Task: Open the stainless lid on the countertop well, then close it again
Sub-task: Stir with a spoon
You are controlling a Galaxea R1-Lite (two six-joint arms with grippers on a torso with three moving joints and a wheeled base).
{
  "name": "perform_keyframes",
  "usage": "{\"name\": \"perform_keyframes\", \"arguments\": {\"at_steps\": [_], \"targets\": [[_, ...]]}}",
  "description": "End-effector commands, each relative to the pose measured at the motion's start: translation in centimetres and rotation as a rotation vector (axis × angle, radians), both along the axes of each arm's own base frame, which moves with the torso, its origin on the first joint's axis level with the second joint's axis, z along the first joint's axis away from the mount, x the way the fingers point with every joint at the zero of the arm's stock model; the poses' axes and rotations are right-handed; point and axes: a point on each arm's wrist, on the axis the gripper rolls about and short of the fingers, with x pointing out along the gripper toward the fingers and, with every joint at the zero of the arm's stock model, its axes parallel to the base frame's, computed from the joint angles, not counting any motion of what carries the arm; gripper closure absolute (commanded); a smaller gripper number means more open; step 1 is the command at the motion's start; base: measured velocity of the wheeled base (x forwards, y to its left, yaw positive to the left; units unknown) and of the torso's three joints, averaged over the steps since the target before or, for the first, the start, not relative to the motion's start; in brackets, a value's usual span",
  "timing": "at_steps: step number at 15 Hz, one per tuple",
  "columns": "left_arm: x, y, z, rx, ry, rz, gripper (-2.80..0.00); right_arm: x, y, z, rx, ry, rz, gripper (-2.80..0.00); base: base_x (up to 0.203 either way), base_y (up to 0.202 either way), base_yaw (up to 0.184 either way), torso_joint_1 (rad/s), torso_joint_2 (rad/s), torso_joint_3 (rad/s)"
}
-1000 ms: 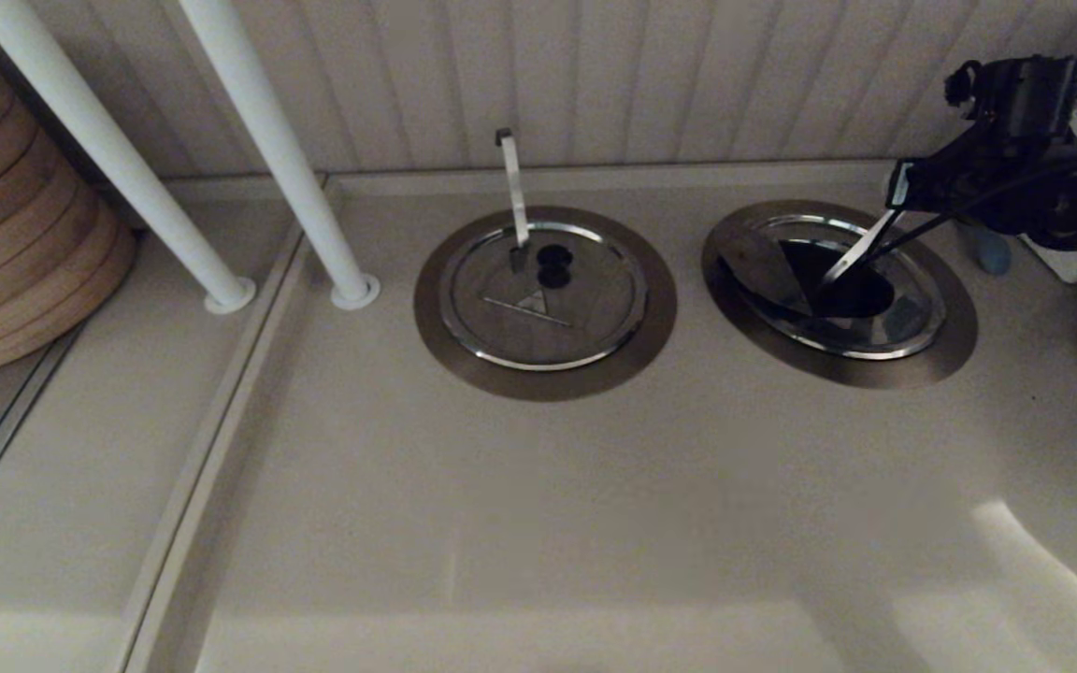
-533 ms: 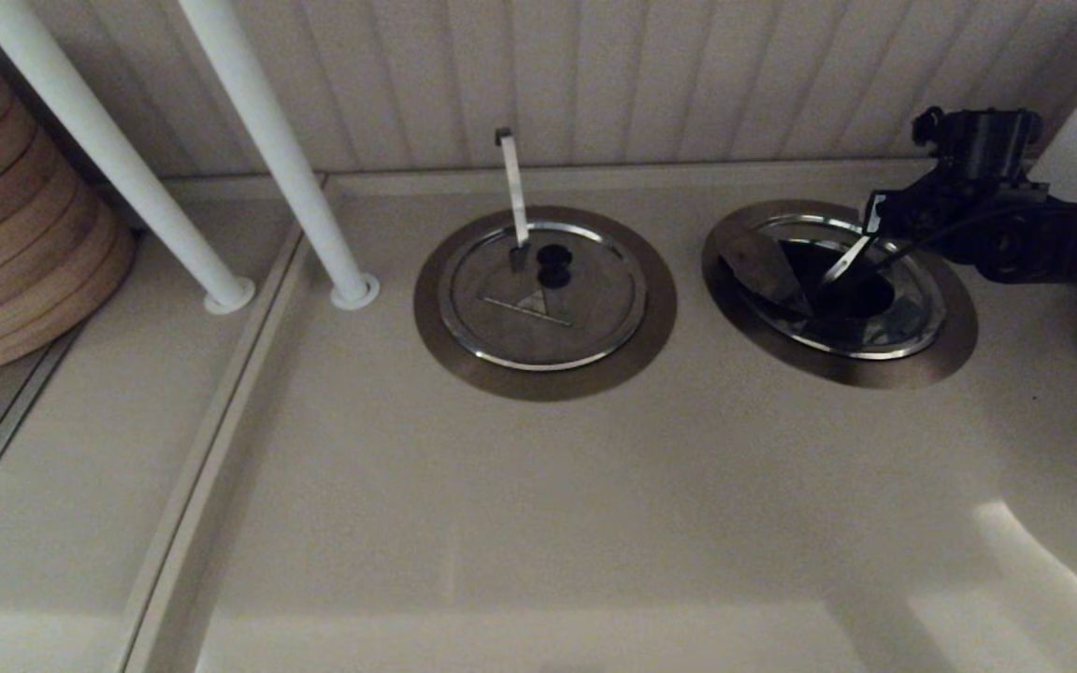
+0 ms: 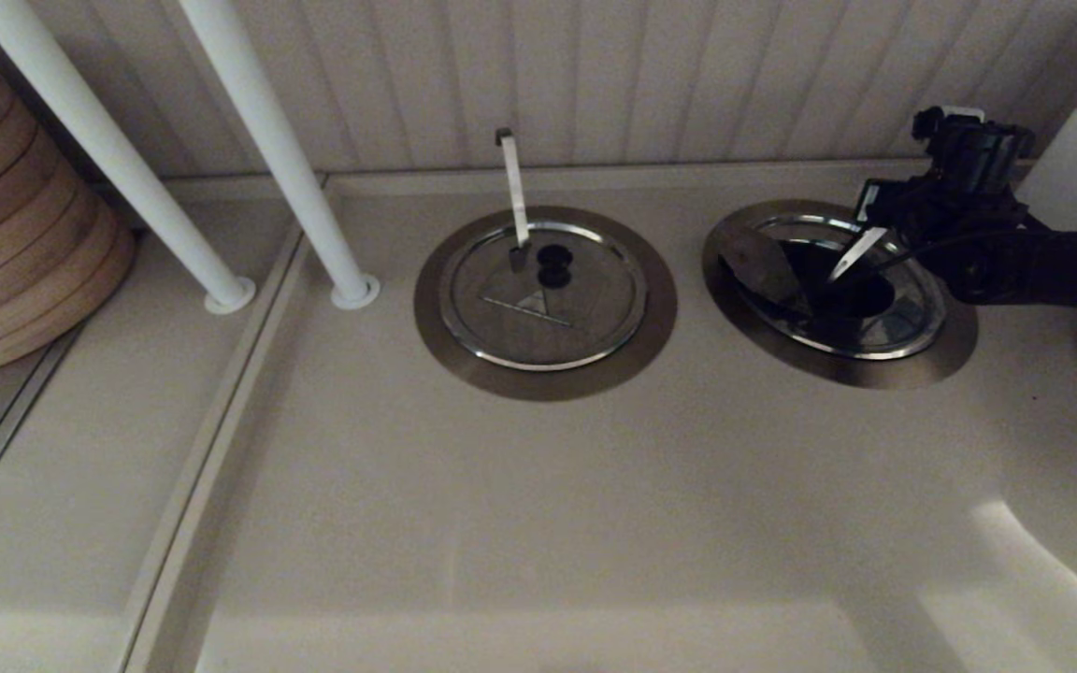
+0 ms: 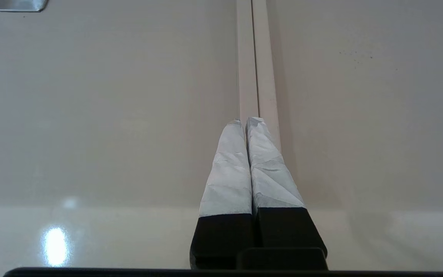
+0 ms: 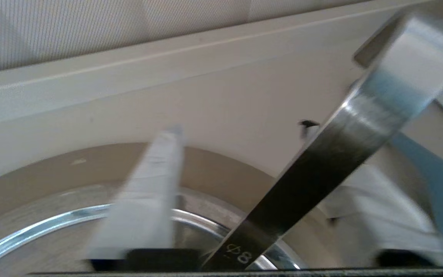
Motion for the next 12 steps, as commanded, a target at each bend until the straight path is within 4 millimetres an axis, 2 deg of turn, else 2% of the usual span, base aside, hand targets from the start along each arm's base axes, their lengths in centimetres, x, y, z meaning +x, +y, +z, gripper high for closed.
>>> {"name": "perform_keyframes", "arguments": {"at_steps": [1, 6, 9, 12], "targets": [[0.0, 0.0, 0.0, -0.001, -0.001, 0.0, 0.0, 0.1, 0.0, -0.1, 0.0, 0.0, -0.001, 0.0, 0.0, 0.0, 0.0, 0.0, 0.0, 0.0], [0.0, 0.0, 0.0, -0.001, -0.001, 0.0, 0.0, -0.4, 0.1, 0.7, 0.002, -0.018, -0.001, 0.0, 0.0, 0.0, 0.0, 0.0, 0.0, 0.0], [0.0, 0.0, 0.0, -0.001, -0.001, 0.0, 0.0, -1.0, 0.9, 1.6, 0.005, -0.032, 0.015, 0.0, 0.0, 0.0, 0.0, 0.0, 0.0, 0.0], [0.0, 0.0, 0.0, -0.001, -0.001, 0.0, 0.0, -2.4, 1.6, 2.9, 0.004, -0.04, 0.028, 0.0, 0.0, 0.0, 0.0, 0.0, 0.0, 0.0]]}}
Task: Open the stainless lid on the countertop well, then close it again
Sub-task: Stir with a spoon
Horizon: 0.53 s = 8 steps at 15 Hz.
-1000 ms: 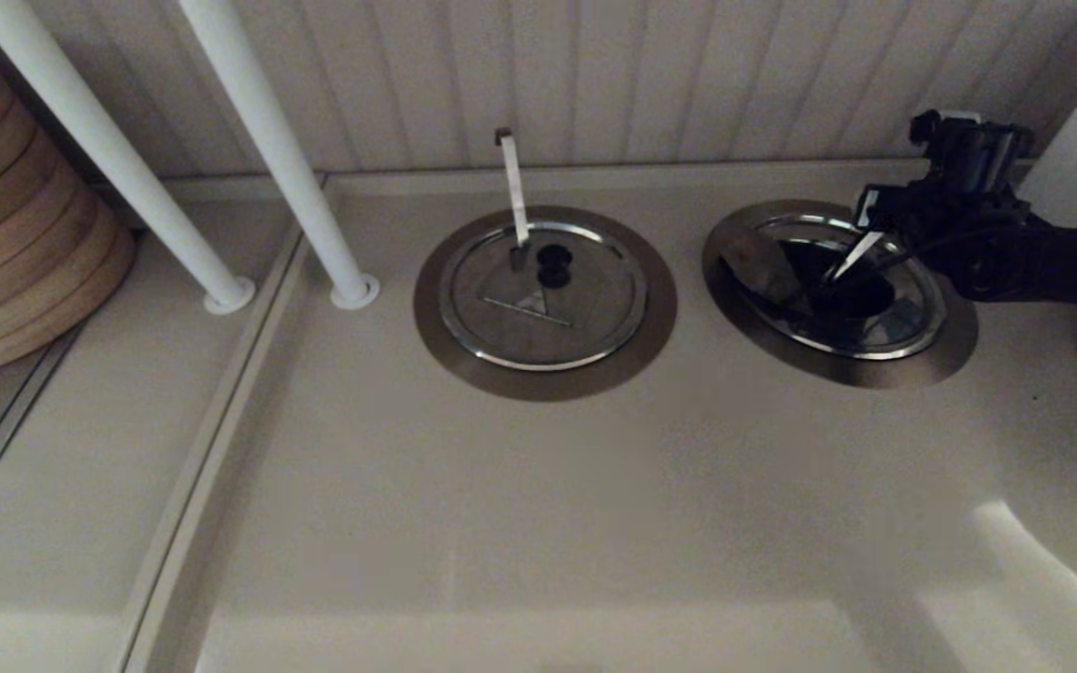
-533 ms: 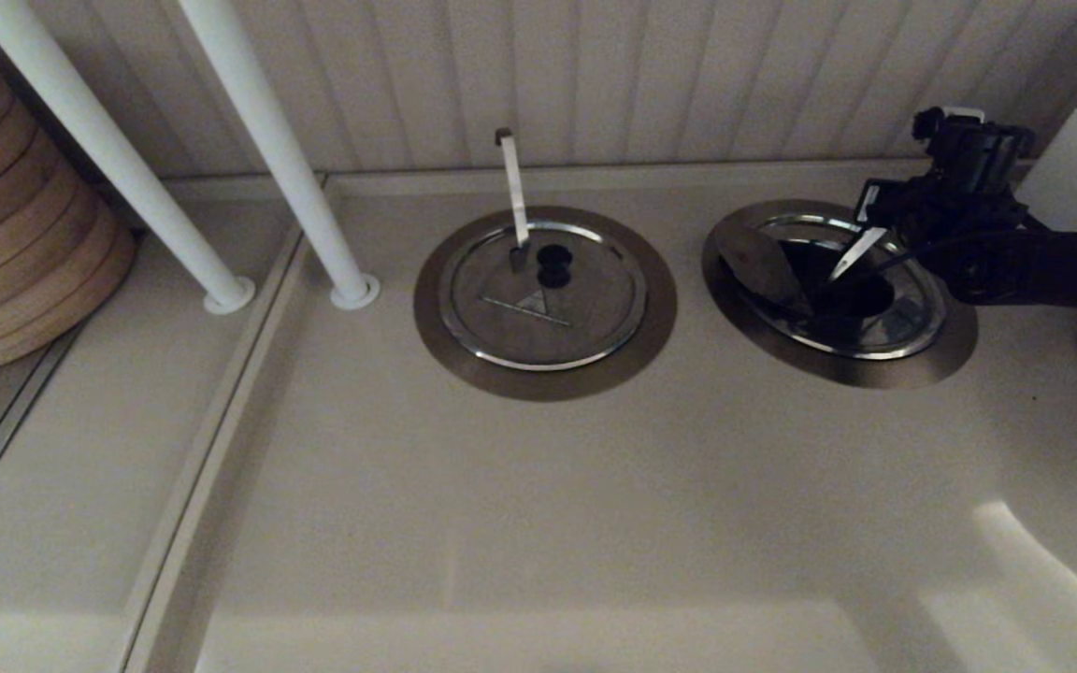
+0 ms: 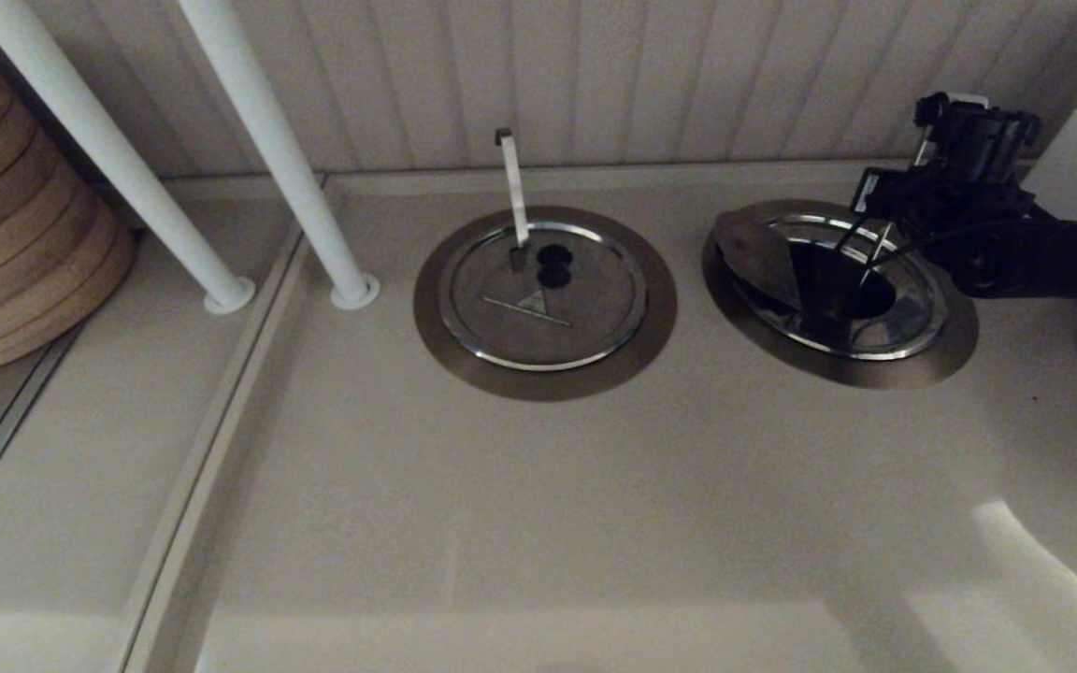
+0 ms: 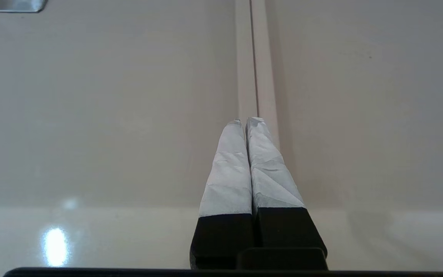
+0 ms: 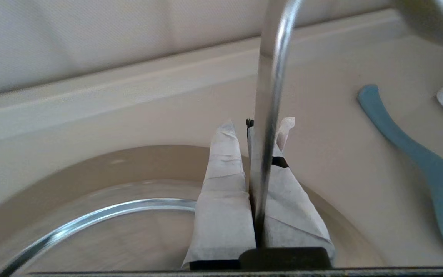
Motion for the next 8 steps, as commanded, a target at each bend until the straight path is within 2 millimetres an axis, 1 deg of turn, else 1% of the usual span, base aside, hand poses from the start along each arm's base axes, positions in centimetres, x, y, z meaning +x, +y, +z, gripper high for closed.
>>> {"name": "perform_keyframes", "arguments": {"at_steps": [1, 4, 5, 8], "targets": [[0.0, 0.0, 0.0, -0.001, -0.001, 0.0, 0.0, -1.3, 0.5, 1.6, 0.0, -0.026, 0.009, 0.0, 0.0, 0.0, 0.0, 0.0, 0.0, 0.0], [0.0, 0.0, 0.0, -0.001, -0.001, 0.0, 0.0, -1.8, 1.0, 2.0, 0.0, -0.029, 0.019, 0.0, 0.0, 0.0, 0.0, 0.0, 0.0, 0.0], [0.0, 0.0, 0.0, -0.001, -0.002, 0.0, 0.0, -2.5, 1.4, 2.6, 0.004, -0.035, 0.028, 0.0, 0.0, 0.0, 0.0, 0.0, 0.0, 0.0], [0.0, 0.0, 0.0, -0.001, -0.001, 0.0, 0.0, -4.3, 3.6, 3.9, 0.064, -0.079, 0.092, 0.0, 0.0, 0.0, 0.0, 0.0, 0.0, 0.0]]}}
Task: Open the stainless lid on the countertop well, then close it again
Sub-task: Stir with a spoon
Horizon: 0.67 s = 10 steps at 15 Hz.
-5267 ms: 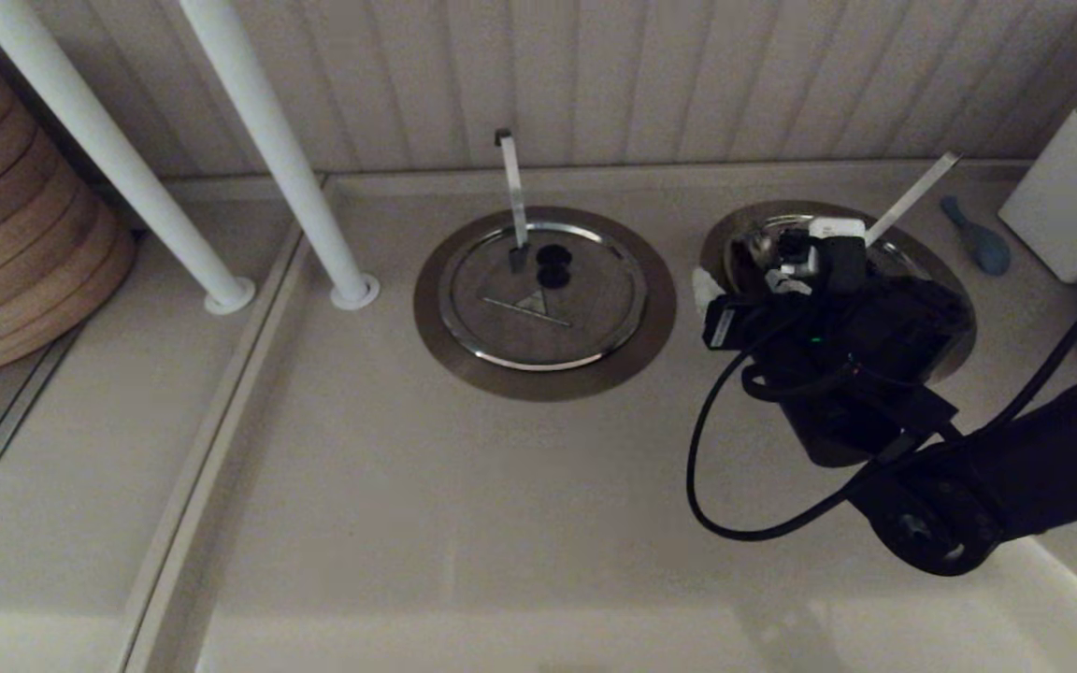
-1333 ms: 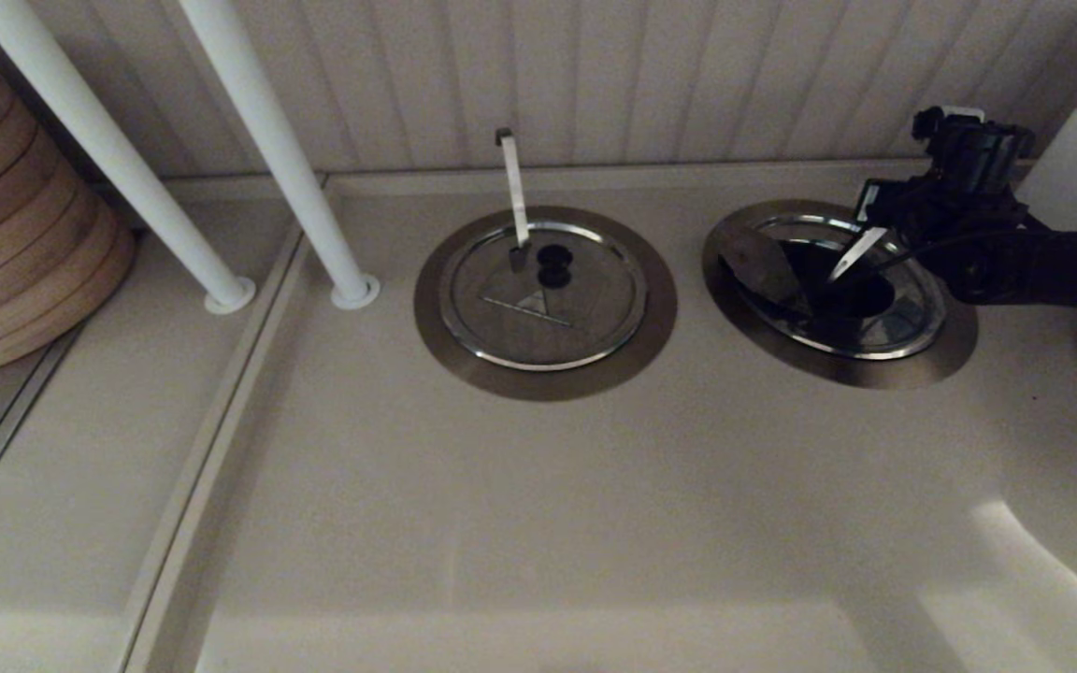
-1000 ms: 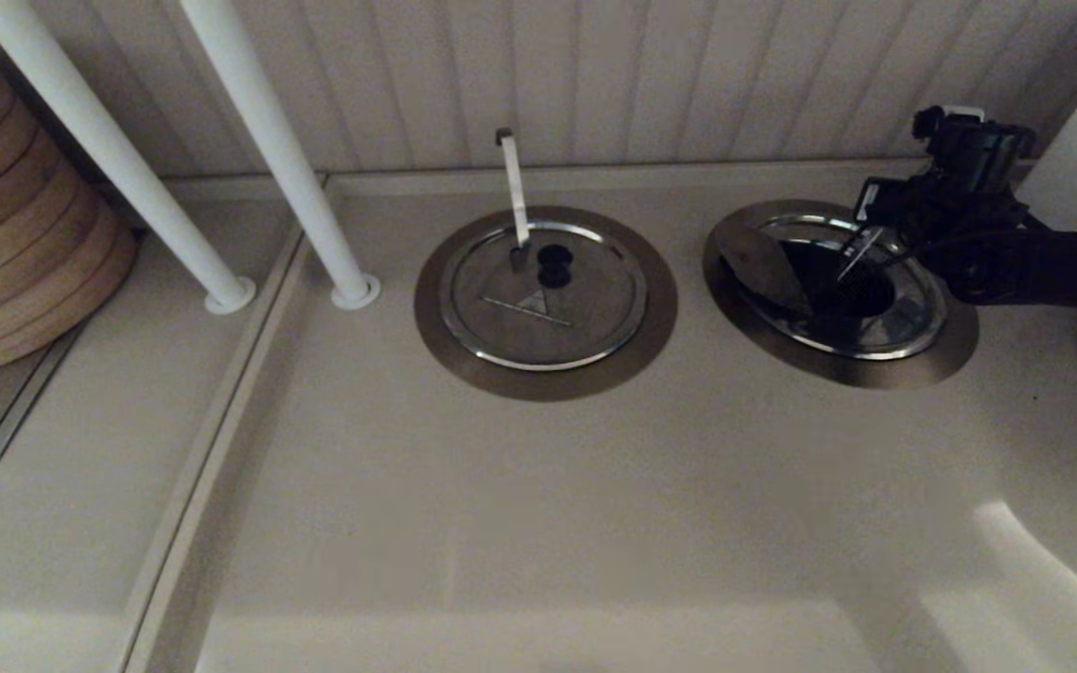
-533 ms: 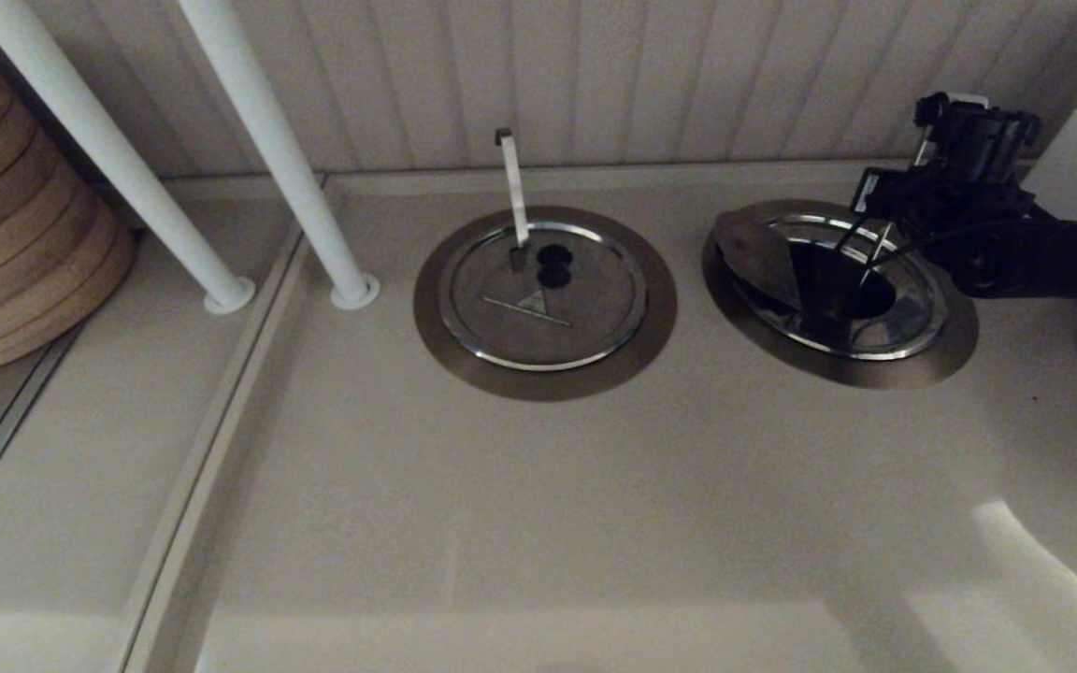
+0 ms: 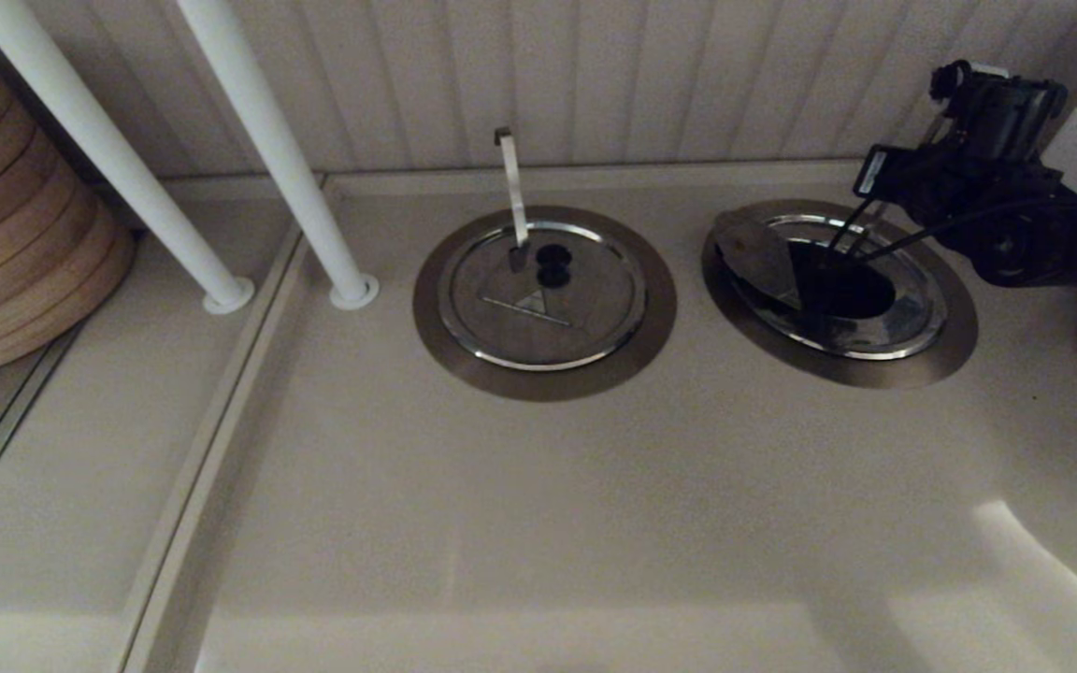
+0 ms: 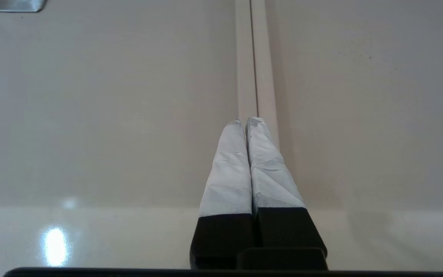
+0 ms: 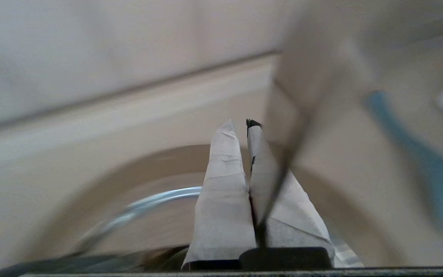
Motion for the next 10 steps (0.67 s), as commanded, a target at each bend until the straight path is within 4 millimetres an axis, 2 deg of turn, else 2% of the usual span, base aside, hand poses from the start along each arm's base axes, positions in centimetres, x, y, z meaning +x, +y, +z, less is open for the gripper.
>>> {"name": "perform_keyframes", "arguments": {"at_steps": [1, 5, 10], "targets": [[0.0, 0.0, 0.0, 0.0, -0.001, 0.0, 0.0, -1.9, 1.5, 1.8, 0.031, -0.072, 0.059, 0.0, 0.0, 0.0, 0.0, 0.0, 0.0, 0.0], [0.0, 0.0, 0.0, 0.0, -0.002, 0.0, 0.0, -3.7, 3.8, 2.6, 0.046, -0.103, 0.152, 0.0, 0.0, 0.0, 0.0, 0.0, 0.0, 0.0], [0.0, 0.0, 0.0, 0.0, -0.001, 0.0, 0.0, -4.4, 3.0, 2.7, -0.014, -0.032, 0.129, 0.0, 0.0, 0.0, 0.0, 0.0, 0.0, 0.0]]}}
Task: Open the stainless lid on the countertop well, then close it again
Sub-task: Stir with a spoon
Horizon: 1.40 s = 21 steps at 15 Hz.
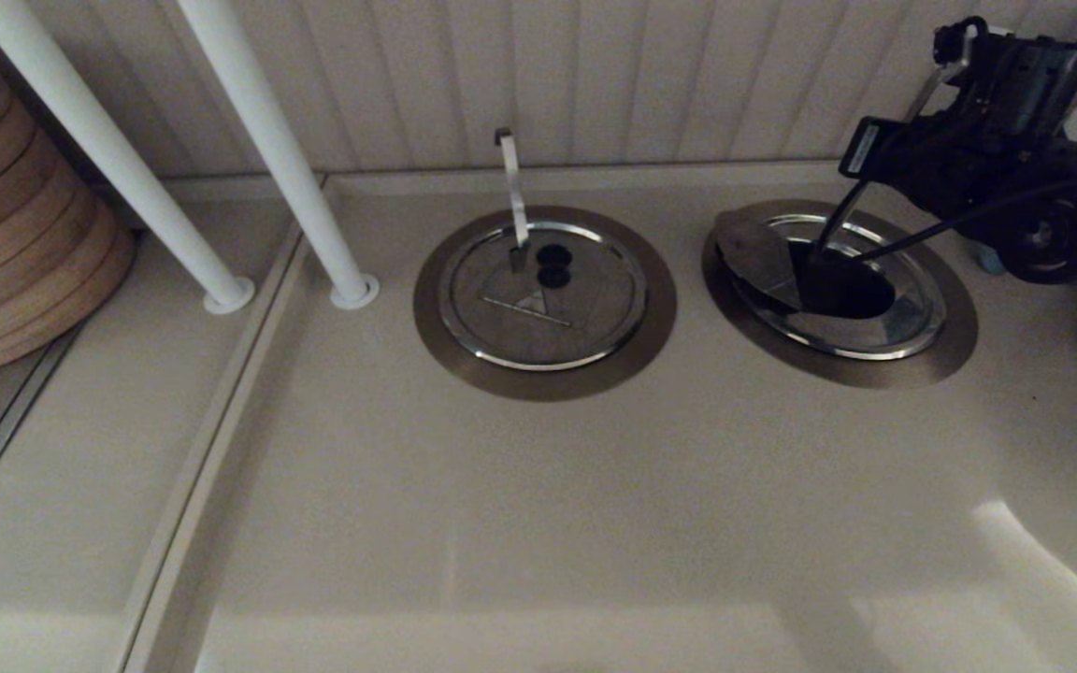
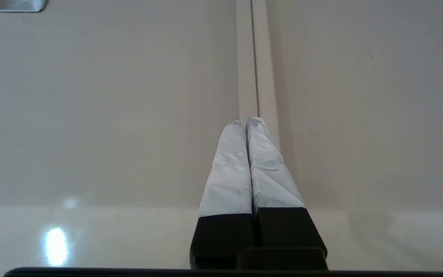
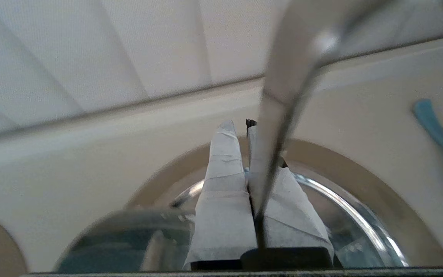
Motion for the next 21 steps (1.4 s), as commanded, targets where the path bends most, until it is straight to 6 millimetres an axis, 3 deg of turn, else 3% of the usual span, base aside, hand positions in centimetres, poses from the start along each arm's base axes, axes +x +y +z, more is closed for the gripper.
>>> {"name": "perform_keyframes", "arguments": {"at_steps": [1, 4, 6, 11, 14, 18, 21], "targets": [[0.0, 0.0, 0.0, -0.001, -0.002, 0.0, 0.0, -0.5, -0.3, 0.4, -0.029, 0.002, -0.013, 0.0, 0.0, 0.0, 0.0, 0.0, 0.0, 0.0], [0.0, 0.0, 0.0, -0.001, -0.001, 0.0, 0.0, -0.7, -0.6, 0.0, -0.094, 0.031, -0.032, 0.0, 0.0, 0.0, 0.0, 0.0, 0.0, 0.0], [0.0, 0.0, 0.0, -0.001, -0.001, 0.0, 0.0, 0.3, -1.2, -1.0, -0.119, 0.054, -0.055, 0.0, 0.0, 0.0, 0.0, 0.0, 0.0, 0.0], [0.0, 0.0, 0.0, -0.001, -0.002, 0.0, 0.0, 0.7, -1.9, -1.0, -0.119, 0.049, -0.084, 0.0, 0.0, 0.0, 0.0, 0.0, 0.0, 0.0], [0.0, 0.0, 0.0, -0.001, -0.001, 0.0, 0.0, 1.5, -1.9, -0.6, -0.098, -0.054, -0.115, 0.0, 0.0, 0.0, 0.0, 0.0, 0.0, 0.0], [0.0, 0.0, 0.0, -0.001, -0.001, 0.0, 0.0, 0.3, -0.9, 0.0, -0.075, -0.03, -0.076, 0.0, 0.0, 0.0, 0.0, 0.0, 0.0, 0.0], [0.0, 0.0, 0.0, -0.001, -0.001, 0.0, 0.0, -1.1, -0.6, 0.5, -0.007, 0.047, 0.057, 0.0, 0.0, 0.0, 0.0, 0.0, 0.0, 0.0]]}}
